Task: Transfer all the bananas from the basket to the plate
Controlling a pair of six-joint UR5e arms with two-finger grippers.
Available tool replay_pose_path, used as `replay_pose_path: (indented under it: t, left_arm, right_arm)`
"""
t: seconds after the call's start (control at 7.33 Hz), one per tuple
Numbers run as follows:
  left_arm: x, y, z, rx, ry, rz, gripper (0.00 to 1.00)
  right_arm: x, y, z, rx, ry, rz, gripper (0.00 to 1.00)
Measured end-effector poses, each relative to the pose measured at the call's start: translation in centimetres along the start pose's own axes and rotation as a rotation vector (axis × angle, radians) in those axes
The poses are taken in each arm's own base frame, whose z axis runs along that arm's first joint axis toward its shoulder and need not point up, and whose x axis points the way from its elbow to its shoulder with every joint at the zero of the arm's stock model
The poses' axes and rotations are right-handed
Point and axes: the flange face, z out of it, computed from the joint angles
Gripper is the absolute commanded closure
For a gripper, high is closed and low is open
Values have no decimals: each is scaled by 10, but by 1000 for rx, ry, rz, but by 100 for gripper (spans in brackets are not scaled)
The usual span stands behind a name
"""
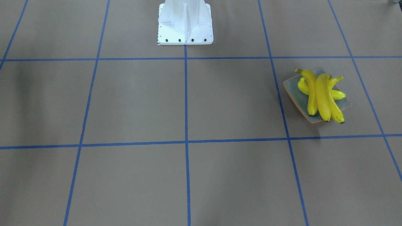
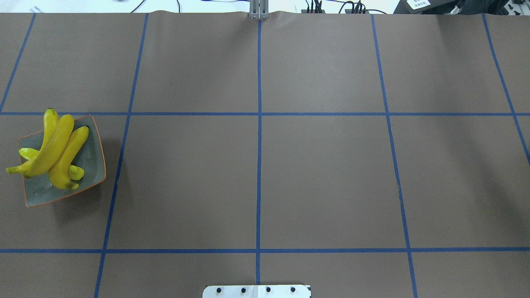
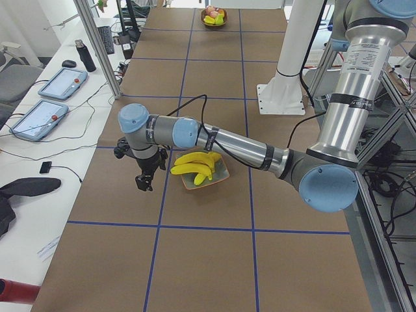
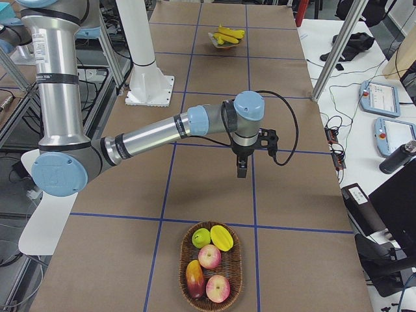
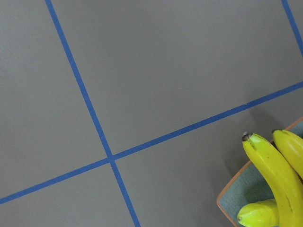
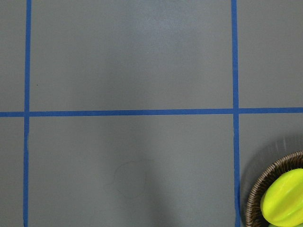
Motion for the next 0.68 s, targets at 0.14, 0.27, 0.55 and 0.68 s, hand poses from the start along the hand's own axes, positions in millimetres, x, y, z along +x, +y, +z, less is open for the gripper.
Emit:
replay_pose_path:
  t: [0.14, 0.27, 0.55, 0.68]
  left_arm:
    - [-5, 2, 5, -4, 1, -6, 1]
    - [-9, 4, 8, -5, 3, -12, 1]
    - [-18, 7, 10, -9, 6, -27, 1]
    - [-21, 9, 12, -12, 7, -34, 0]
  right_arm:
    - [5, 1, 2, -5, 2, -4, 0]
    - [10, 1, 6, -12, 4, -5, 0]
    - [18, 0, 12, -24, 8, -4, 0]
    - [21, 0, 14, -27, 9, -2, 0]
